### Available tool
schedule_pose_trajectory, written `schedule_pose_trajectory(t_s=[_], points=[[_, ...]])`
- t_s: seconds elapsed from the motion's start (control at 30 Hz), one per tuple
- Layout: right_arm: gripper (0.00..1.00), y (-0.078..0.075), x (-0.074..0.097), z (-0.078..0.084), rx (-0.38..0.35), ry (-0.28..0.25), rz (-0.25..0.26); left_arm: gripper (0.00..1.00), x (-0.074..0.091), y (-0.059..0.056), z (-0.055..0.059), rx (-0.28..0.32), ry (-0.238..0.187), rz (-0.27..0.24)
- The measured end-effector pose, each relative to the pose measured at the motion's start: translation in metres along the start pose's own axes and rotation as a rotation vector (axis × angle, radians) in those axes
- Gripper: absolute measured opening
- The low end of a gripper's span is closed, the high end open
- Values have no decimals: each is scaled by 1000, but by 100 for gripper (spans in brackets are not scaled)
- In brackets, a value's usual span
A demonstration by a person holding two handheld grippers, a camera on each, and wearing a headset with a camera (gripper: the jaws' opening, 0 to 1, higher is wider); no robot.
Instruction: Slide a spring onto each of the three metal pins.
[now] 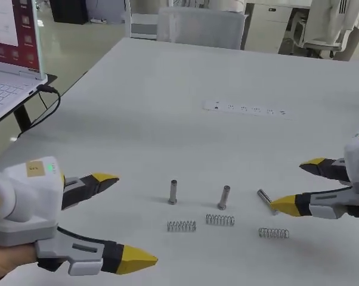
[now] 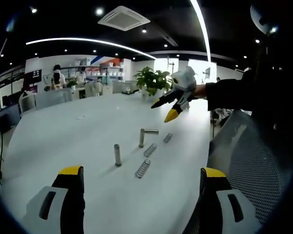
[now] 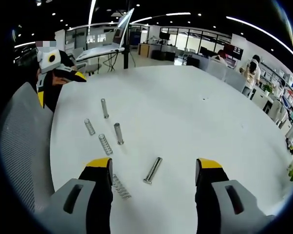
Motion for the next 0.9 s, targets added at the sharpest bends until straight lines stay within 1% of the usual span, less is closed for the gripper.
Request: schedule_pose_trajectory(t_s=[0.1, 0.2, 0.23, 0.3, 0.4, 0.47, 0.6, 0.63, 0.67, 0.73, 0.87, 0.9], points=[[66, -2, -7, 1, -11, 20, 4, 96, 1, 1, 0, 1, -2, -2], [63, -4, -14, 4, -12, 60, 9, 96, 1, 1, 1, 2, -3, -2], [61, -5, -16, 5, -22, 77, 12, 96, 1, 1, 1, 2, -3, -3], [57, -6, -20, 5, -33, 90, 15, 96, 1, 2, 1, 3, -4, -2], [52, -7, -25, 6, -31, 123, 23, 96, 0, 2, 1, 3, -5, -1], [47, -7, -29, 7, -32, 141, 25, 96, 0, 2, 1, 4, -6, 0], [43, -7, -36, 8, -37, 175, 30, 96, 0, 2, 1, 5, -6, 1], [41, -8, -37, 9, -39, 185, 33, 96, 0, 2, 1, 6, -7, 1], [39, -7, -39, 11, -47, 203, 25, 96, 0, 2, 2, 6, -7, 1], [36, -8, -42, 13, -49, 220, 32, 96, 0, 2, 1, 7, -8, 1], [30, -7, -47, 17, -60, 258, 28, 96, 0, 3, 2, 9, -8, 0], [29, -7, -47, 17, -59, 261, 30, 96, 0, 3, 2, 8, -8, 0]])
Point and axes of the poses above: the centre of the closed fingertips' face, and the gripper's own axes: x roughly backward along the fingers, y roughly to its left, z roughly out of its underside, the point moved 3 cm from there along x, roughly backward along the fingers, and after that the axes turned 3 degrees about -y, right-handed, at the moved point
